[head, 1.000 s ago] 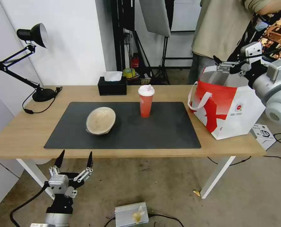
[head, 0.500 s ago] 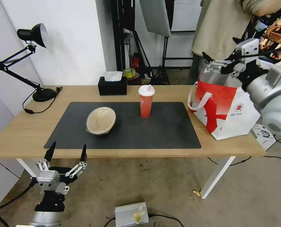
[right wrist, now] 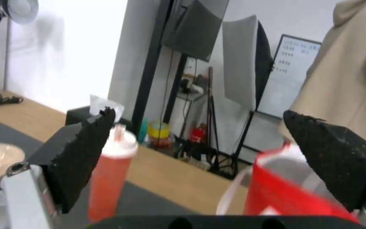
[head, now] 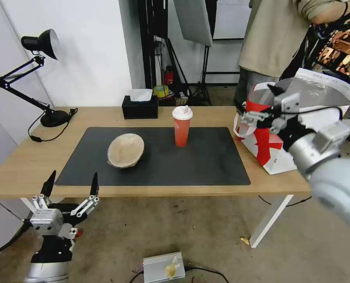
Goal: Pick up the trash from the table and place it into the takeout bag.
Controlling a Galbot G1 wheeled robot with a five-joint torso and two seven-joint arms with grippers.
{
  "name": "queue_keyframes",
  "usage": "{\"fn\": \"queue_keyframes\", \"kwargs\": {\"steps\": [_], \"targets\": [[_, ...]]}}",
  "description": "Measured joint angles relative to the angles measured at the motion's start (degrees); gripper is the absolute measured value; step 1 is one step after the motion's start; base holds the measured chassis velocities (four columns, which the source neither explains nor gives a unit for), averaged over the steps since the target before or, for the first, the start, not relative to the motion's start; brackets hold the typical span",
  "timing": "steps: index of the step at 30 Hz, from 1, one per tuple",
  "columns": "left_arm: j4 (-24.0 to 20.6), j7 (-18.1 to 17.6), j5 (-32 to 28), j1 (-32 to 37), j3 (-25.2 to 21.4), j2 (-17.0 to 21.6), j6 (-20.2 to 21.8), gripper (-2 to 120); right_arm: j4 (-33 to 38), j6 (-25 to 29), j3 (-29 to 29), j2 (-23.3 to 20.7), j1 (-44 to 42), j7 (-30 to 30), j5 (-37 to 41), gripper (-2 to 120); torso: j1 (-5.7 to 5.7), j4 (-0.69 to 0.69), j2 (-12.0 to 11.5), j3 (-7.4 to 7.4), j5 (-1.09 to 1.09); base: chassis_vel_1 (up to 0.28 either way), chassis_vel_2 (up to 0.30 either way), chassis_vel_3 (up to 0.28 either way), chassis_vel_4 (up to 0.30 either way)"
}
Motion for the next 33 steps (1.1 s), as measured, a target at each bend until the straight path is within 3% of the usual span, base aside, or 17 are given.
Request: {"fn": "queue_keyframes", "kwargs": {"steps": [6,9,19,33], "targets": [[-0.2,0.0,0.0,-0.1,0.1,-0.1,0.5,100,0.4,2.8,2.9,3.5,-8.4,-1.6,-3.9,100,0.0,-0.01,0.0,0.0,0.01,0.0,0.0,0.0,0.0],[-0.2,0.0,0.0,0.2,0.5,-0.2,0.7,100,1.3,5.6,4.5,8.2,-15.5,-3.5,-9.0,100,0.0,-0.01,0.0,0.0,0.0,0.0,0.0,0.0,0.0],[1.4,0.0,0.2,-0.3,2.0,0.1,0.7,100,3.1,9.7,5.6,13.1,-24.8,-6.9,-18.5,100,0.0,0.0,0.0,-0.01,0.0,0.0,0.0,0.0,0.0],[3.8,0.3,2.0,-1.4,4.4,-0.4,0.1,100,4.4,12.8,3.6,18.4,-30.4,-9.5,-25.9,100,0.0,0.0,0.0,0.0,0.0,0.0,0.0,0.0,0.0]]}}
